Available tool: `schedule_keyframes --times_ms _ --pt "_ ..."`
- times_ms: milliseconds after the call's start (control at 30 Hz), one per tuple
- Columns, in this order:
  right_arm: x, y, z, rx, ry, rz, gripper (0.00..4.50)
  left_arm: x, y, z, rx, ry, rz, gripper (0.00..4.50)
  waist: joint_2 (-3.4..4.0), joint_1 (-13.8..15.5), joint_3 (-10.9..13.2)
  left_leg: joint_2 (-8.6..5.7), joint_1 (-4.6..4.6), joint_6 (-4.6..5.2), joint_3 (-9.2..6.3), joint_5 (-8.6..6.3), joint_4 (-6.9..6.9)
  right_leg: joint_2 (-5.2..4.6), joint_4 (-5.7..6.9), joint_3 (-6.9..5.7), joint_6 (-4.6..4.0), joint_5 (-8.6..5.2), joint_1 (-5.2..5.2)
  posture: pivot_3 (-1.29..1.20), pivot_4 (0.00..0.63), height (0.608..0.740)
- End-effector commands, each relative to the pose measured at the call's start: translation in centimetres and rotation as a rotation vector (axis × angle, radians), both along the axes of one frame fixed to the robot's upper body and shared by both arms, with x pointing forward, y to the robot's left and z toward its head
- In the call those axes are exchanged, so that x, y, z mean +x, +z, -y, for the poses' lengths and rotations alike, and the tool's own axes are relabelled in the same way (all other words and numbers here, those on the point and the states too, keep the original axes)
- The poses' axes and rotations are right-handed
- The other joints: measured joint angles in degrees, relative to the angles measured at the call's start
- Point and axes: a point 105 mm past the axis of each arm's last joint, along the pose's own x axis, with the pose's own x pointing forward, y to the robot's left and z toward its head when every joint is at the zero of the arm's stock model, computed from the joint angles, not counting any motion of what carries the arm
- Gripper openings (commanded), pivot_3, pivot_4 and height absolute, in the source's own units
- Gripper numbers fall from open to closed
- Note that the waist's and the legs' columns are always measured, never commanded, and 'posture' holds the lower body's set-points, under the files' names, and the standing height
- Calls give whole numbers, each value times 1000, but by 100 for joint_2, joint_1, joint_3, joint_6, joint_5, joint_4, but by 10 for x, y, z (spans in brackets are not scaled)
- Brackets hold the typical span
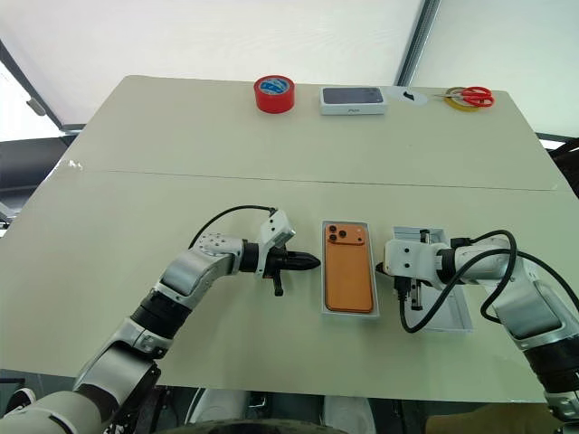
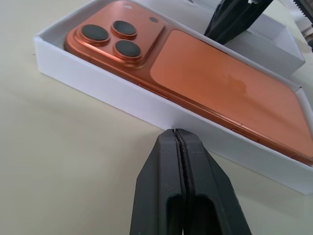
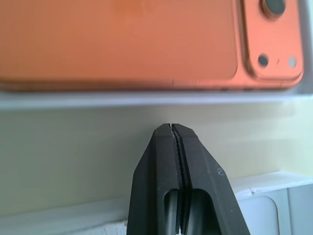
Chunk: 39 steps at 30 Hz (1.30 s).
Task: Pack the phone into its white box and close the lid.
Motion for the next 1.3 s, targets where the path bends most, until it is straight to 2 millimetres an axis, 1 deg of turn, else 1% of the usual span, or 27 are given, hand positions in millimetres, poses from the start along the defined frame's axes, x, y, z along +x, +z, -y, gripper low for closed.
schedule_keyframes --times_ms 33,133,200,267,300,333,367,400,433,500,567,600,667,733,833,900,967,1000,1067,1133,1167,1267,1300 --pt "3 5 27 -67 -62 19 0 7 25 -20 -80 61 87 44 1 -4 0 0 1 0 0 0 0 0 0 0 0 0 0 0 150 730" --pt "1 8 35 -75 -70 26 0 7 33 -38 -106 103 110 44 1 13 0 0 0 0 0 0 1 -1 0 -2 0 0 3 0 150 730" --pt "0 12 35 -59 -72 35 0 6 34 -50 -97 124 128 44 1 14 0 0 2 0 -2 0 2 -2 -1 -5 0 0 6 0 150 730" --pt "2 18 33 -21 -82 54 0 7 35 -67 -101 179 96 44 2 1 1 0 3 0 -2 0 3 -3 -1 -5 0 0 8 0 150 730" --pt "7 25 27 52 -111 62 0 5 35 -74 -101 181 80 280 4 -2 2 0 3 0 -2 0 2 -3 -1 -5 0 0 8 0 150 730" --pt "8 32 18 166 -152 19 254 2 35 -82 -98 183 73 577 3 -10 2 0 3 0 -2 0 2 -2 0 -5 0 0 7 0 150 730" --pt "9 37 10 228 -164 16 530 -1 37 -88 -102 177 91 859 8 -42 3 3 3 -1 -3 0 1 -1 -1 -6 0 0 5 0 150 730" --pt "13 42 4 264 -179 58 862 -4 41 -94 -104 173 109 1376 11 -54 5 4 3 -1 -3 0 -1 -1 -1 -5 0 0 4 0 150 730" --pt "18 47 1 295 -214 105 1319 -6 43 -98 -104 172 123 1843 11 -61 5 4 3 -1 -4 0 -3 -1 0 -5 0 0 3 0 150 730" --pt "20 55 -5 385 -282 129 2394 -12 48 -108 -108 161 181 2894 16 -63 6 4 2 -3 -4 1 -6 -1 0 -6 -1 0 1 0 150 730" --pt "20 57 -5 433 -378 129 3411 -18 53 -118 -121 158 228 3959 17 -41 6 4 1 -4 -4 1 -7 -2 -2 -6 -1 0 0 0 150 730" --pt "19 57 -2 426 -434 146 3921 -22 55 -124 -112 153 289 4454 17 -25 6 3 1 -4 -5 0 -6 -4 -3 -6 -1 0 1 0 150 730" --pt "14 56 3 418 -522 152 3921 -30 58 -134 -127 146 319 4454 18 -5 6 2 0 -4 -5 0 -7 -8 -4 -6 -2 0 0 0 150 730" --pt "10 59 9 413 -604 179 3921 -33 62 -143 -131 158 366 4454 19 3 6 1 -2 -5 -5 -1 -9 -12 -6 -5 -4 -1 -4 0 150 730" --pt "-5 53 22 396 -764 101 3921 -37 63 -156 -110 171 419 4454 22 -5 5 0 -3 -4 -5 -2 -14 -14 -5 -3 -6 -2 -8 0 150 730" --pt "-16 50 21 385 -799 38 3921 -41 60 -161 -92 160 433 4454 24 -25 5 1 -4 4 -4 -7 -18 -14 -5 -2 -7 -2 -12 0 150 730" --pt "-28 43 18 359 -818 -59 3921 -50 58 -161 -110 111 431 4454 27 -51 4 1 -5 21 -3 -17 -24 -14 -6 -1 -7 -2 -16 0 150 730" --pt "-31 41 20 346 -847 -82 3921 -52 57 -163 -95 103 437 4454 28 -58 4 1 -6 23 -3 -19 -25 -14 -6 -1 -7 -2 -18 0 150 730" --pt "-33 43 23 371 -895 -127 3921 -57 57 -166 -70 81 451 4454 28 -98 5 1 -6 29 -3 -22 -27 -14 -6 -1 -8 -3 -20 0 150 730" --pt "-38 42 20 383 -919 -205 3921 -59 57 -171 -49 63 455 4454 31 -140 6 1 -8 29 -3 -22 -27 -14 -6 0 -21 -10 -22 0 150 730" --pt "-41 40 18 374 -918 -242 3921 -60 57 -172 -47 53 456 4454 32 -146 6 1 -9 30 -2 -22 -27 -14 -6 1 -22 -10 -24 0 150 730" --pt "-43 36 24 289 -949 -264 3921 -60 58 -173 -33 27 470 4454 42 -141 8 1 -12 32 -2 -23 -34 -14 -6 1 -26 -12 -31 0 150 730" --pt "-42 36 26 300 -963 -275 3921 -61 58 -172 -42 20 465 4454 43 -141 8 0 -15 33 -1 -24 -35 -14 -7 1 -27 -13 -35 0 150 730"
